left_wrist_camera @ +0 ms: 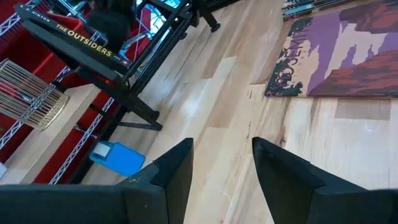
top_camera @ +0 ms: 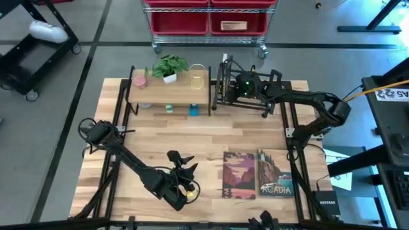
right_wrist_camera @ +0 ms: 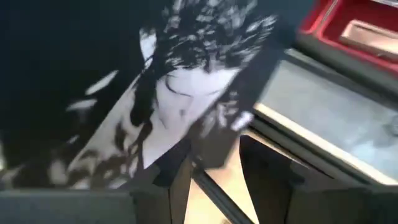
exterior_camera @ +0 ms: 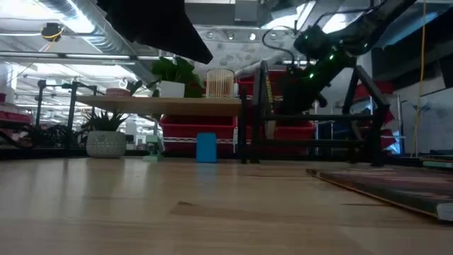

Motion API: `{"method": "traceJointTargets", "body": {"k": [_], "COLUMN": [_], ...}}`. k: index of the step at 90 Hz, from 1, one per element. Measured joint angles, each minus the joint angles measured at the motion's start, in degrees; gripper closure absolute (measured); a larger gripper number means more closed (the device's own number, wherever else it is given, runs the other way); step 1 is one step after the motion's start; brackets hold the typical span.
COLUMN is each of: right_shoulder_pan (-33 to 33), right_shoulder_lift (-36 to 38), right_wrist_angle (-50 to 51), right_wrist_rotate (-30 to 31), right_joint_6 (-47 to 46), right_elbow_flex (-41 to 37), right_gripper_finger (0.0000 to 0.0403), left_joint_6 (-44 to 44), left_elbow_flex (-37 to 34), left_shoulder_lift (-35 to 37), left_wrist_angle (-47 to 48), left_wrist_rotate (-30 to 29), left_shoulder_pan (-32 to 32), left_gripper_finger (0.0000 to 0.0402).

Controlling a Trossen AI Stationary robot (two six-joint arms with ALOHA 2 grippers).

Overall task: Stock shelves
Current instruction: Put the black book on the bookshelf

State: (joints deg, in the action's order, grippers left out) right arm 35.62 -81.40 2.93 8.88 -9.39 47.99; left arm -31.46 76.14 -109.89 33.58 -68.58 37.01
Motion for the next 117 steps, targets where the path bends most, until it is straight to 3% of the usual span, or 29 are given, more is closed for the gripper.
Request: {"method": "traceJointTargets", "body": {"k": [22, 39, 69, 117], "right_shoulder_pan": [-1.8, -3.7, -3.7, -3.7], "right_shoulder_lift": [7.1, 2.0, -9.5, -8.6], "right_wrist_angle": [9.0, 6.7, -6.8, -8.5], "right_wrist_rotate": [-2.2, 2.5, -6.3, -9.9], "right_joint_6": [-4.7, -13.0, -15.9, -14.7], "right_elbow_flex": [0.0, 0.0, 0.0, 0.0], "right_gripper_finger": [0.0284, 0.0284, 0.0284, 0.0284], "left_joint_6": [0.0, 0.0, 0.5, 0.6], "left_elbow_flex": [0.0, 0.0, 0.0, 0.0], "left_shoulder_lift": [0.0, 0.0, 0.0, 0.0], "left_wrist_angle": [0.0, 0.0, 0.0, 0.0], "left_wrist_rotate": [0.0, 0.1, 0.2, 0.2], "left_shoulder_pan": [0.0, 0.0, 0.0, 0.0], "left_gripper_finger": [0.0249, 0.0249, 0.0249, 0.0249]}}
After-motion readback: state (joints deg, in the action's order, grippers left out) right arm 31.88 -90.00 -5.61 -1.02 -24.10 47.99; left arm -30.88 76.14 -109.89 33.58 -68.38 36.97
